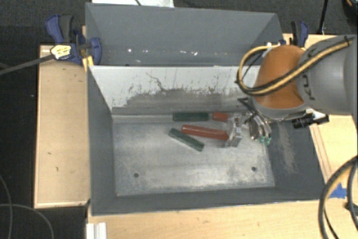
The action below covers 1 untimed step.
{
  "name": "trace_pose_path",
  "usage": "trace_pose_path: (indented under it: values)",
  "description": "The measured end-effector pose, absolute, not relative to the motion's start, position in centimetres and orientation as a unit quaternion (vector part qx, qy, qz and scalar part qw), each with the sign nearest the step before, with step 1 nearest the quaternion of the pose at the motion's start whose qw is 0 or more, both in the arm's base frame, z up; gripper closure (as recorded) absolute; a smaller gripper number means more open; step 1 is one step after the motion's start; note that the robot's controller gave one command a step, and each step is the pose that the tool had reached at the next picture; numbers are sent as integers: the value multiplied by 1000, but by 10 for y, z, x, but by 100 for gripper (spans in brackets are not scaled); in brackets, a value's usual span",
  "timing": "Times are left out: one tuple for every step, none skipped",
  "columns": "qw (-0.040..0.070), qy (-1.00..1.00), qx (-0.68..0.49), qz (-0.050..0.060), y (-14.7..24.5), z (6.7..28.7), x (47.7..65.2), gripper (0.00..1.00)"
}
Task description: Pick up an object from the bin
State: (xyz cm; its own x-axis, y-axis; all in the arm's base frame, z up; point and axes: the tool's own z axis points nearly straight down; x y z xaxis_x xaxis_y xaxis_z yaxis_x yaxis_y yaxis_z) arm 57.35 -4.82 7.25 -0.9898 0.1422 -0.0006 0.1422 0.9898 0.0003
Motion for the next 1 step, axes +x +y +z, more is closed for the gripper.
trace_pose_path:
  values:
    - [5, 991, -135, 0, -19, 212, 578, 100]
